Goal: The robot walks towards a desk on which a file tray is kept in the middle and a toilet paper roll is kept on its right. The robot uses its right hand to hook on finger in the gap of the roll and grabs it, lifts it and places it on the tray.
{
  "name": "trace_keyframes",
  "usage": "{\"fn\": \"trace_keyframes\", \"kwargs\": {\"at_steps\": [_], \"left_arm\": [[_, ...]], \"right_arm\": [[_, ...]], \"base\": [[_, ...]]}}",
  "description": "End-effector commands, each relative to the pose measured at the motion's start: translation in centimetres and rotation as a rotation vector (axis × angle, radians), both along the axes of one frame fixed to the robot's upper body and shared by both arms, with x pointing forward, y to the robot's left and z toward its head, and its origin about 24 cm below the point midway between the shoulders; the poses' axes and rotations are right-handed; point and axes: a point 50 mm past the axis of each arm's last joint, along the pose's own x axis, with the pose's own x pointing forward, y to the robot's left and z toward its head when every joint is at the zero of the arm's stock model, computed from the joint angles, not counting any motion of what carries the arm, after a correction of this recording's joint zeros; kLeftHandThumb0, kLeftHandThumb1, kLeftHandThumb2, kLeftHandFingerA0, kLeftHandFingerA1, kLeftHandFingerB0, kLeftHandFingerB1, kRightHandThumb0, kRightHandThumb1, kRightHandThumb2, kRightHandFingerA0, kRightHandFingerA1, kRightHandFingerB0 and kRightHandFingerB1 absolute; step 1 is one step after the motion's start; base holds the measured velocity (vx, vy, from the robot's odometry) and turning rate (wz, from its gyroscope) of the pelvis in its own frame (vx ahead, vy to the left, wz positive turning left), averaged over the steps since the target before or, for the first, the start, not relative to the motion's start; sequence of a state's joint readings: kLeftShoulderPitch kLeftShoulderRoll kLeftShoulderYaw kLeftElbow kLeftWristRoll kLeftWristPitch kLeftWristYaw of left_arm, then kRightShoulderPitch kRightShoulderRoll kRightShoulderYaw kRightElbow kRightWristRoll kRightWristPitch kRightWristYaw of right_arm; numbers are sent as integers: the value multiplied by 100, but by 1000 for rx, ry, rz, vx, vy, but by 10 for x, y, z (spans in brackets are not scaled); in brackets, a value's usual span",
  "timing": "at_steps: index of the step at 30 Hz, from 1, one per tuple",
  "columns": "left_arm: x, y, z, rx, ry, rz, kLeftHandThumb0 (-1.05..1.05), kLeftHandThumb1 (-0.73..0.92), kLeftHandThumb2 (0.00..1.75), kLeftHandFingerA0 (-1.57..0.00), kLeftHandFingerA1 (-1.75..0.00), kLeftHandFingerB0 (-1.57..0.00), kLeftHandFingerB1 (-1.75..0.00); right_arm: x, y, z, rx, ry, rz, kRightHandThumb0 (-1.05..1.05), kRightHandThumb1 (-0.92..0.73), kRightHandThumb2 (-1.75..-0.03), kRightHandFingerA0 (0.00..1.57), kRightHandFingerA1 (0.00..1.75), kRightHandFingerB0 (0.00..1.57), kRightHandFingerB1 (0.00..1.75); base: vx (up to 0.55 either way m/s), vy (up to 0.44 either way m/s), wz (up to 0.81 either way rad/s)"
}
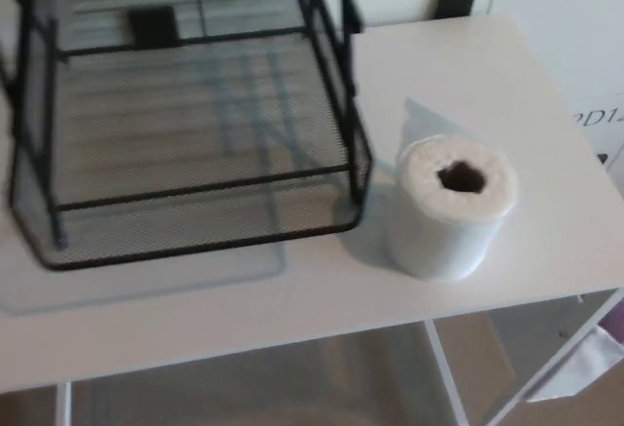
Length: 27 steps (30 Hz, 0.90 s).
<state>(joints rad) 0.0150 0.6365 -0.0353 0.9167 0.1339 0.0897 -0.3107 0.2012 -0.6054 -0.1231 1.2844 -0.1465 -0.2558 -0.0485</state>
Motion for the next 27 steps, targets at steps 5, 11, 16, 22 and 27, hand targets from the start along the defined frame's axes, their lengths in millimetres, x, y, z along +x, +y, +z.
{"fn": "trace_keyframes", "kwargs": {"at_steps": [5,11,16,22,27], "left_arm": [[-4,4,1,22,35,14,-23,72,119,-8,-54,-8,-51],[-6,5,1,22,37,20,-23,72,119,-8,-54,-8,-51],[-6,5,1,21,36,20,-23,72,119,-8,-54,-8,-51],[-5,4,1,20,28,24,-23,72,119,-8,-54,-8,-51],[-3,3,2,20,23,21,-23,72,119,-8,-54,-8,-51]], "right_arm": [[-4,-4,4,-16,-9,-18,-74,-72,-63,20,40,3,23],[-2,-4,4,-17,-8,-11,-74,-72,-63,20,40,3,23],[-2,-4,4,-17,-8,-11,-74,-72,-63,20,40,3,23],[4,-5,5,-18,-16,-6,-74,-72,-63,20,40,3,23],[5,-6,6,-17,-20,-9,-74,-72,-63,20,40,3,23]], "base": [[-183,48,-5],[-194,-69,-1],[-172,-34,-8],[-82,76,-3],[-124,358,-2]]}}
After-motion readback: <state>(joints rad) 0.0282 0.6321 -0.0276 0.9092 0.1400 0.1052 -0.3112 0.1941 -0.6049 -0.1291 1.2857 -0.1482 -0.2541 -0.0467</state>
